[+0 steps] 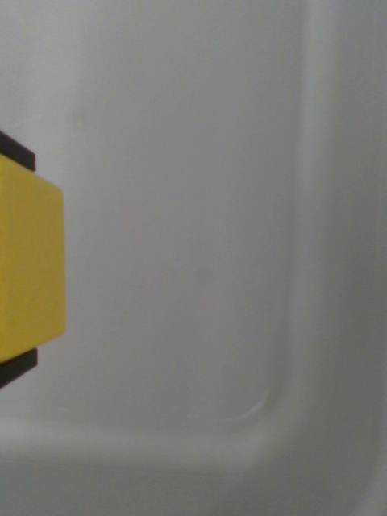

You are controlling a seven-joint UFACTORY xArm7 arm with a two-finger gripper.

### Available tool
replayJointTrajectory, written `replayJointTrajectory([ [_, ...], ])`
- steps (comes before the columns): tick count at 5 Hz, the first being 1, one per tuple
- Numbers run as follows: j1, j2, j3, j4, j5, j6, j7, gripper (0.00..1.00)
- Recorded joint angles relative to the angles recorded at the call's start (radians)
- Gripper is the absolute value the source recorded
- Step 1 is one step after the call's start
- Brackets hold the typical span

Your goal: Pick yellow cube

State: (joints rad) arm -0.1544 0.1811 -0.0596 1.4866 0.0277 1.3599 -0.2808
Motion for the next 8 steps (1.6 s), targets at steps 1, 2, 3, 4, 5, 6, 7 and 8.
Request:
replayJointTrajectory([
  [1,0.0003,-0.013,-0.001,0.021,-0.0014,0.034,0.001,1.00],
  [2,0.0003,-0.013,-0.001,0.021,-0.0014,0.034,0.001,1.00],
  [3,0.0005,-0.025,-0.001,0.042,-0.0027,0.067,0.003,1.00],
  [4,0.0005,-0.025,-0.001,0.042,-0.0027,0.067,0.003,1.00],
  [5,0.0007,-0.035,-0.001,0.059,-0.0038,0.094,0.004,1.00],
  [6,0.0007,-0.035,-0.001,0.059,-0.0038,0.094,0.004,1.00],
  [7,0.0009,-0.044,-0.002,0.073,-0.0047,0.117,0.004,1.00],
  [8,0.0009,-0.044,-0.002,0.073,-0.0047,0.117,0.004,1.00],
])
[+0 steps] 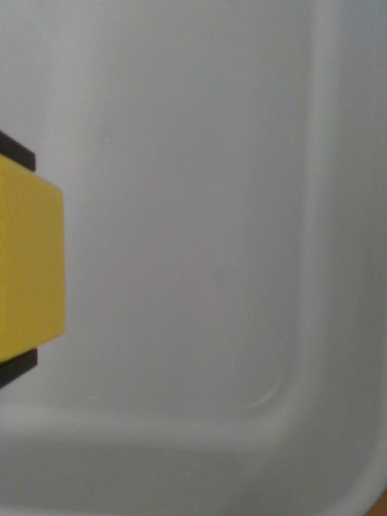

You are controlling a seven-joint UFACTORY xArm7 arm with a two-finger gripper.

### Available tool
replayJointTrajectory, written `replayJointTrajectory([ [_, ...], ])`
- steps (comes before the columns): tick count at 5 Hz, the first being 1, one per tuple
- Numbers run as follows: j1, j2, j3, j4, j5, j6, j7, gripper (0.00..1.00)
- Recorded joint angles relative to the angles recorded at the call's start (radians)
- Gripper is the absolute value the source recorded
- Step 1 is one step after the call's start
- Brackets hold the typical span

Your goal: Pick yellow cube

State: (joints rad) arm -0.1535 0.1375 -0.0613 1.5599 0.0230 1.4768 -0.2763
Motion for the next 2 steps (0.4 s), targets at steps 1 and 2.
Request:
replayJointTrajectory([
  [1,0.0001,-0.006,0.000,0.010,-0.0007,0.017,0.001,1.00],
  [2,0.0001,-0.006,0.000,0.010,-0.0007,0.017,0.001,1.00],
])
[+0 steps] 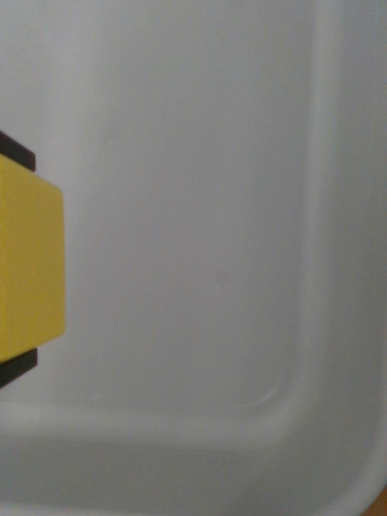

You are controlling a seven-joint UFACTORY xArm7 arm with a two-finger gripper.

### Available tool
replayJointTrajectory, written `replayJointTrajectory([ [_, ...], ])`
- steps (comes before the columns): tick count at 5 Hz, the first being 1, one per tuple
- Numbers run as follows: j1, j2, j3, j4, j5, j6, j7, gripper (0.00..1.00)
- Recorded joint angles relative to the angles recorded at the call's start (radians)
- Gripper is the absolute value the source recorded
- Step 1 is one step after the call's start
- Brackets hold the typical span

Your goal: Pick yellow cube

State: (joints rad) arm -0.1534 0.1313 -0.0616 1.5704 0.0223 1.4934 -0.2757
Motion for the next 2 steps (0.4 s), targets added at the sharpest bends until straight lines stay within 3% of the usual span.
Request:
replayJointTrajectory([
  [2,0.0001,-0.004,0.000,0.006,-0.0004,0.010,0.000,1.00],
])
